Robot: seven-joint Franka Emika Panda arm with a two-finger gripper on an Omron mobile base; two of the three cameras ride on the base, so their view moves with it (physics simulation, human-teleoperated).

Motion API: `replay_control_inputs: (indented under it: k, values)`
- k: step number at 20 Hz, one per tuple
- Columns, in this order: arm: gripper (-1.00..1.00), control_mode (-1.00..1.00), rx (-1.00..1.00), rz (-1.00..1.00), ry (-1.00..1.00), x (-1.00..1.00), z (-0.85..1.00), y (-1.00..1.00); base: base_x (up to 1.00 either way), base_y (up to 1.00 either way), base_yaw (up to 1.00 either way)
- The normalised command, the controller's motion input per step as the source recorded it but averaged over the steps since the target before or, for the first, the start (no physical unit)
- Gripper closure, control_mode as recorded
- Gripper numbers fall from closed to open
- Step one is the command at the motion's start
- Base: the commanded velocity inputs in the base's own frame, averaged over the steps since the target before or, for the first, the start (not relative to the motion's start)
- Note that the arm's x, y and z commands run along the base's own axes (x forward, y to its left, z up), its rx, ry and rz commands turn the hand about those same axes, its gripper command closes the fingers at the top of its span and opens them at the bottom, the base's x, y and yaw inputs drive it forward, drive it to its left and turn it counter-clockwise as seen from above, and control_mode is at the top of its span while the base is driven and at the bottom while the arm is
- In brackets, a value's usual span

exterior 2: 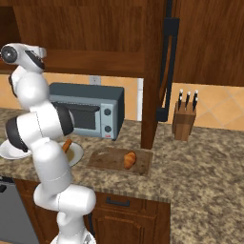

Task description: From the different types of pastries on the counter, select a croissant and place it on the cutting board. Then retrieve a jar of jam from the cabinet and place it alongside the croissant on the cutting board.

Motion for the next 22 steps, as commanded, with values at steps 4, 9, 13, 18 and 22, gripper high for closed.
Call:
replay_control_inputs:
  k: [4,9,13,18,22]
  values:
    - [-1.0,-1.0,0.0,-0.08,0.0,0.27,-0.1,0.19,0.0,0.0,0.0]
    - [-1.0,-1.0,0.0,-0.08,0.0,0.34,-0.08,0.3,0.0,0.0,0.0]
    - [-1.0,-1.0,0.0,-0.07,0.0,0.28,-0.06,0.28,0.0,0.0,0.0]
    - [1.0,-1.0,0.0,-0.06,0.0,0.17,-0.08,0.29,0.0,0.0,0.0]
    - [1.0,-1.0,0.0,-0.05,0.0,0.02,-0.01,0.11,0.0,0.0,0.0]
